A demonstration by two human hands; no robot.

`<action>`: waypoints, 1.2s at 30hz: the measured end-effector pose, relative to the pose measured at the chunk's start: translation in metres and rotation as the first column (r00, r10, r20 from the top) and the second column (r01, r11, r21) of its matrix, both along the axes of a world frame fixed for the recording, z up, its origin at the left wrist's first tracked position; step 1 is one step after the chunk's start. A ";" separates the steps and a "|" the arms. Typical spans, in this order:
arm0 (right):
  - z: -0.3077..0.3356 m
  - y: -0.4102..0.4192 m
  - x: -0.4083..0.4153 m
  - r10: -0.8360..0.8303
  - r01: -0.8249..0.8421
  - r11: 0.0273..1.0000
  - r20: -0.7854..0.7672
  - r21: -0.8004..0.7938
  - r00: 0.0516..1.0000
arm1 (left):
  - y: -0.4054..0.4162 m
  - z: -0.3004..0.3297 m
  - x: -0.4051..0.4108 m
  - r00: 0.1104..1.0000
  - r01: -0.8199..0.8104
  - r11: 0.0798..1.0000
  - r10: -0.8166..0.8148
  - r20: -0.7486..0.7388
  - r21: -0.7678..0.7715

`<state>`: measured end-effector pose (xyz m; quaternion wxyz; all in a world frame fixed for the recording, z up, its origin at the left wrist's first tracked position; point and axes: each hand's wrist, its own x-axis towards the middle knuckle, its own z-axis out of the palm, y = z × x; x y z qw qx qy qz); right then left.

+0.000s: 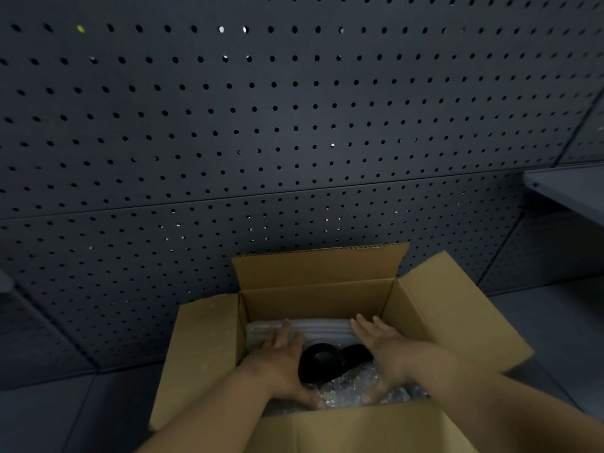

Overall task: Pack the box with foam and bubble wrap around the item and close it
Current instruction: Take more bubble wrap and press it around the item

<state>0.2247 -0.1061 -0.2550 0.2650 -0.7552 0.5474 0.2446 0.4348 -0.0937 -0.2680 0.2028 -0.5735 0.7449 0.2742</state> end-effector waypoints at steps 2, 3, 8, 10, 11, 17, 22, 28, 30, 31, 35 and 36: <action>-0.003 0.000 0.002 0.028 -0.028 0.999 -0.040 -0.020 0.999 | 0.002 0.000 -0.002 0.998 0.039 0.998 -0.037 0.051 -0.040; -0.005 0.000 0.002 0.036 -0.038 0.999 -0.061 -0.029 0.997 | 0.002 -0.001 -0.003 0.996 0.052 0.997 -0.048 0.073 -0.059; -0.013 0.005 0.008 0.078 -0.092 0.993 -0.173 -0.073 0.982 | 0.004 -0.005 -0.008 0.980 0.118 0.990 -0.105 0.169 -0.074; -0.016 0.006 0.010 0.074 -0.094 0.992 -0.209 -0.088 0.975 | 0.006 -0.008 -0.010 0.978 0.123 0.989 -0.106 0.181 -0.086; -0.018 0.006 0.011 0.070 -0.094 0.991 -0.227 -0.097 0.971 | 0.007 -0.009 -0.010 0.978 0.120 0.988 -0.102 0.181 -0.092; -0.026 0.008 0.016 0.052 -0.095 0.987 -0.309 -0.127 0.950 | 0.010 -0.012 -0.012 0.977 0.123 0.983 -0.096 0.189 -0.139; -0.010 0.000 0.007 0.070 -0.078 0.996 -0.183 -0.036 0.981 | 0.005 -0.007 -0.007 0.991 0.067 0.991 -0.052 0.127 -0.115; 0.002 0.003 0.010 0.106 -0.111 0.994 -0.219 -0.008 0.970 | 0.006 -0.010 -0.005 0.986 0.069 0.989 -0.048 0.160 -0.130; 0.000 0.003 0.012 0.092 -0.094 0.996 -0.248 0.007 0.964 | 0.006 -0.011 -0.005 0.983 0.077 0.987 -0.051 0.179 -0.140; -0.002 0.004 0.014 0.088 -0.089 0.996 -0.261 0.008 0.961 | 0.006 -0.011 -0.006 0.980 0.085 0.985 -0.056 0.190 -0.149; -0.009 0.007 0.019 0.068 -0.079 0.996 -0.296 -0.028 0.953 | 0.005 -0.012 -0.008 0.973 0.115 0.980 -0.078 0.219 -0.164; -0.011 0.007 0.019 0.066 -0.081 0.996 -0.305 -0.034 0.950 | 0.004 -0.012 -0.008 0.973 0.116 0.981 -0.080 0.217 -0.158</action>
